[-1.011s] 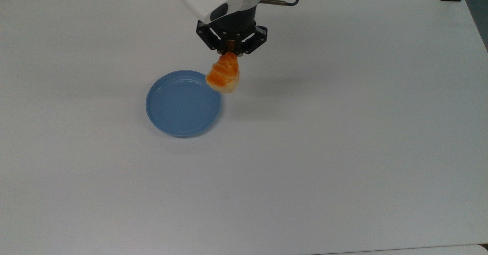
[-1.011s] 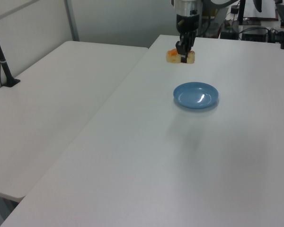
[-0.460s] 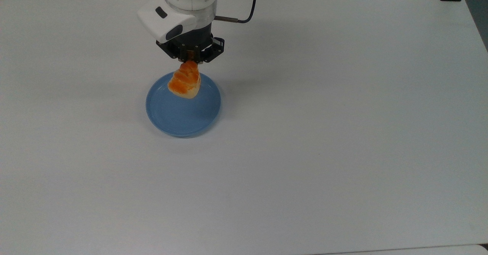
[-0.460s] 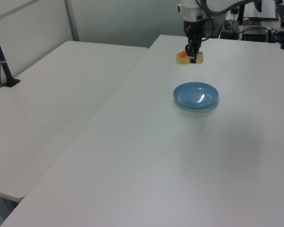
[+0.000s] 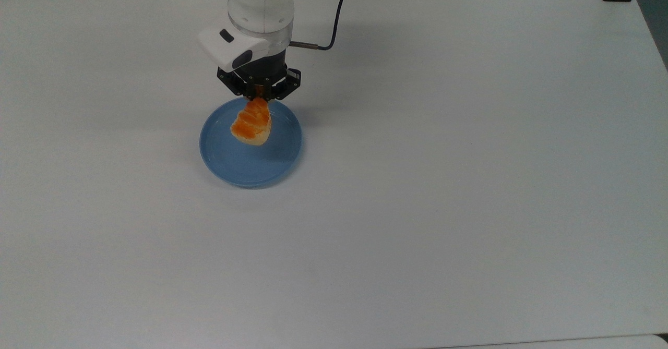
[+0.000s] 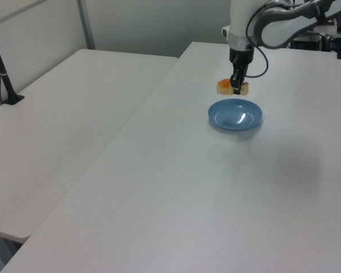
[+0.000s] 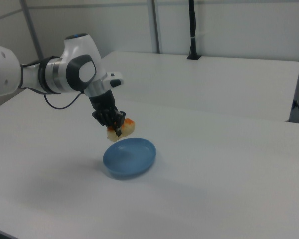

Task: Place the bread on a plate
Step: 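Lower the bread roll onto the plate and open the gripper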

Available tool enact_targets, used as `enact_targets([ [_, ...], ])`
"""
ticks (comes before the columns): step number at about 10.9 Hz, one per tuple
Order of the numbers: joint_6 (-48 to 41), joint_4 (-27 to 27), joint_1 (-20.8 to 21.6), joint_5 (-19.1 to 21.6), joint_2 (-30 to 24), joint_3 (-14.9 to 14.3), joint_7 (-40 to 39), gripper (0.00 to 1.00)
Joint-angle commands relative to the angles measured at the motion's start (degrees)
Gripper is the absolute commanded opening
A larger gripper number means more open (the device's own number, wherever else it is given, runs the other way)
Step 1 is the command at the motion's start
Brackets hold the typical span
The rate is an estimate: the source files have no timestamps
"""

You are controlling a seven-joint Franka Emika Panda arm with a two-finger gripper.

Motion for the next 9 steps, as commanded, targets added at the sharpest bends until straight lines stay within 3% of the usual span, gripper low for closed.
enact_targets([
  [1, 4.9, -5.23, -0.33, -0.64, -1.09, -0.56, 2.34, 0.16],
  [5, 5.42, -5.06, -0.68, -2.04, 1.72, -0.56, 2.96, 0.17],
  [7, 7.44, -4.88, -0.68, -4.32, 3.49, -0.56, 6.98, 0.18],
  [8, 7.45, -4.88, -0.68, -5.37, 3.58, -0.56, 7.7, 0.28],
  [9, 7.45, -4.7, -0.68, -5.47, 3.75, -0.56, 7.71, 0.62],
])
